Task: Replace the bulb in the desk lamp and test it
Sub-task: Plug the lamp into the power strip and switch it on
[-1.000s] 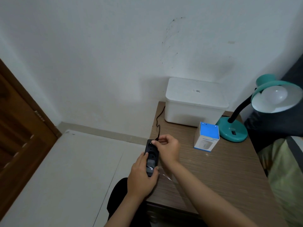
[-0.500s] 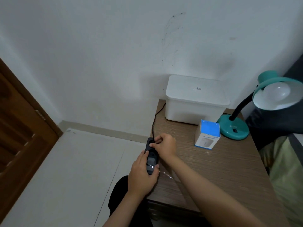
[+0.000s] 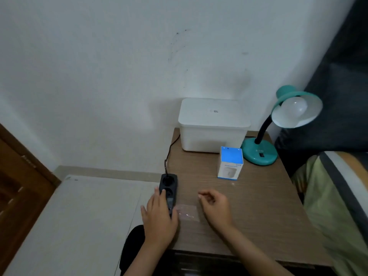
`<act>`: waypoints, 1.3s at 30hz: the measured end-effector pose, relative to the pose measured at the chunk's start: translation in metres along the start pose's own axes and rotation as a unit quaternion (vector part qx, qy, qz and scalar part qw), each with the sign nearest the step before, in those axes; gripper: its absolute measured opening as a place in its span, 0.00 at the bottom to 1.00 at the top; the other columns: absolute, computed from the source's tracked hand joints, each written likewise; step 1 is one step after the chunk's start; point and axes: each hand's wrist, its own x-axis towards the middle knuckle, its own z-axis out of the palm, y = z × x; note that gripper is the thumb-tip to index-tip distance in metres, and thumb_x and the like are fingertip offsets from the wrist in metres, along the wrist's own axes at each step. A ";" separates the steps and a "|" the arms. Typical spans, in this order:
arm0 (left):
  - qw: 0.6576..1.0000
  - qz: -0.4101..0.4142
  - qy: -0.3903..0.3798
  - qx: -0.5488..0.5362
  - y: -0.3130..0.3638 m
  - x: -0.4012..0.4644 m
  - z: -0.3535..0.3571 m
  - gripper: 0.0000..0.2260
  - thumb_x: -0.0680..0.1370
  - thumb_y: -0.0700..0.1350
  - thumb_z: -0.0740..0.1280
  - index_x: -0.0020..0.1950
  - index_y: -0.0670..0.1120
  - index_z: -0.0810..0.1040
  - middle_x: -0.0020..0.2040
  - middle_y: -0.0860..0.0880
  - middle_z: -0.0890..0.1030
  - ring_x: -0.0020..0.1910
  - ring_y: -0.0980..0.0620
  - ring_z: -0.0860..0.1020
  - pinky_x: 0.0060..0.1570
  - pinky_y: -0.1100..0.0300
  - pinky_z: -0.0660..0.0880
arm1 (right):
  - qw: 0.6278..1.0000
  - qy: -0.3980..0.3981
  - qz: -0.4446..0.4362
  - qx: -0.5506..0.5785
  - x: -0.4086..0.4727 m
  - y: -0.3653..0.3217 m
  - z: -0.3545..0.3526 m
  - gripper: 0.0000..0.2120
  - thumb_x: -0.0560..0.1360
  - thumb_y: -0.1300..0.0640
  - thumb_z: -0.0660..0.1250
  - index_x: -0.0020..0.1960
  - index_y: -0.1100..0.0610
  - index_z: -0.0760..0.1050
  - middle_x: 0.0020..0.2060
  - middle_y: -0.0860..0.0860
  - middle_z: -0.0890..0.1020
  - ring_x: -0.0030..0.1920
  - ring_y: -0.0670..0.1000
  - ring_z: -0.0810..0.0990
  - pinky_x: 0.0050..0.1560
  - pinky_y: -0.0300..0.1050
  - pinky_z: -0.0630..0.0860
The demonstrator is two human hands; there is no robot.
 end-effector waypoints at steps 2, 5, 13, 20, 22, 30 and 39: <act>0.998 0.064 0.021 -0.013 0.020 -0.008 0.012 0.25 0.72 0.48 0.69 0.67 0.45 0.70 0.72 0.42 0.67 0.68 0.42 0.70 0.67 0.40 0.63 | 0.997 0.074 0.002 -0.020 -0.009 0.024 -0.029 0.09 0.72 0.61 0.71 0.44 0.47 0.79 0.38 0.44 0.83 0.40 0.41 0.81 0.44 0.33 0.77; 0.978 0.177 0.024 -0.105 0.067 -0.021 0.039 0.19 0.71 0.50 0.66 0.62 0.51 0.71 0.66 0.46 0.74 0.63 0.47 0.73 0.63 0.49 0.71 | 0.980 0.188 0.011 -0.058 -0.005 0.052 -0.075 0.08 0.70 0.65 0.72 0.43 0.53 0.81 0.36 0.49 0.82 0.34 0.42 0.80 0.39 0.25 0.73; 0.945 0.251 -0.128 -0.165 0.191 0.019 0.119 0.19 0.76 0.50 0.61 0.66 0.46 0.70 0.68 0.48 0.69 0.68 0.52 0.66 0.68 0.58 0.66 | 0.949 0.290 -0.028 -0.117 0.075 0.073 -0.172 0.05 0.71 0.65 0.70 0.47 0.61 0.80 0.41 0.54 0.82 0.41 0.48 0.78 0.44 0.34 0.71; 0.970 0.208 -0.103 -0.067 0.231 0.099 0.171 0.30 0.76 0.49 0.61 0.74 0.39 0.56 0.76 0.40 0.57 0.74 0.41 0.58 0.72 0.45 0.60 | 0.969 0.157 -0.078 -0.174 0.151 0.096 -0.194 0.15 0.74 0.62 0.67 0.60 0.59 0.76 0.59 0.56 0.80 0.60 0.53 0.76 0.64 0.39 0.67; 0.975 0.208 -0.076 -0.030 0.233 0.111 0.177 0.32 0.75 0.51 0.59 0.74 0.39 0.55 0.76 0.39 0.56 0.74 0.40 0.59 0.71 0.43 0.60 | 0.967 0.134 -0.097 -0.194 0.157 0.104 -0.194 0.15 0.75 0.61 0.66 0.62 0.57 0.75 0.61 0.54 0.78 0.64 0.52 0.74 0.67 0.39 0.63; 0.976 0.206 -0.071 0.023 0.233 0.114 0.184 0.32 0.74 0.56 0.53 0.76 0.47 0.49 0.78 0.44 0.50 0.76 0.43 0.54 0.71 0.41 0.55 | 0.957 0.144 -0.140 -0.210 0.163 0.119 -0.190 0.11 0.75 0.62 0.65 0.56 0.58 0.79 0.60 0.56 0.79 0.64 0.54 0.74 0.68 0.41 0.63; 0.974 0.196 -0.100 0.056 0.237 0.115 0.180 0.34 0.75 0.57 0.56 0.77 0.47 0.46 0.78 0.44 0.45 0.74 0.43 0.57 0.71 0.44 0.55 | 0.961 0.167 -0.131 -0.180 0.161 0.117 -0.186 0.08 0.73 0.64 0.65 0.49 0.59 0.82 0.53 0.58 0.82 0.59 0.58 0.77 0.62 0.37 0.64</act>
